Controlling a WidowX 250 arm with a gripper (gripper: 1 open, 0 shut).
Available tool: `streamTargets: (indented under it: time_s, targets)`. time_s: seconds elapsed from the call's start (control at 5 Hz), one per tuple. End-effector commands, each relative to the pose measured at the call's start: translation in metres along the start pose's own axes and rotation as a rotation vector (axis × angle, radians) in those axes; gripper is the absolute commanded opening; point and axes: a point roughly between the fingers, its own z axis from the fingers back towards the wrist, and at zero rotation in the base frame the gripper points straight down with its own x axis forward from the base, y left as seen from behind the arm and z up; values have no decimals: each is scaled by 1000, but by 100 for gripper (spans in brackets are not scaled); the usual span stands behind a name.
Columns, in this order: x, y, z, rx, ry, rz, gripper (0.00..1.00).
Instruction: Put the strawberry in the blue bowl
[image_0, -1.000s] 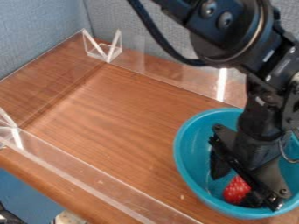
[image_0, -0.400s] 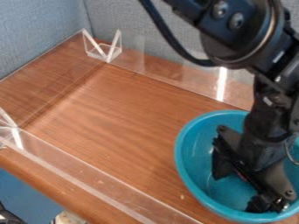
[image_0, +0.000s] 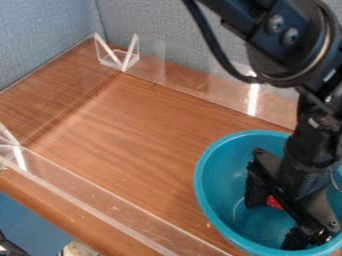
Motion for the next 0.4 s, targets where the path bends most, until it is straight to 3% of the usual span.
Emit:
streamTargets:
  time_s: [0.0,0.2]
  targets:
    - [20,3,8,-8,-51,3,100]
    - [27,4,3,-11,-46,-1,100]
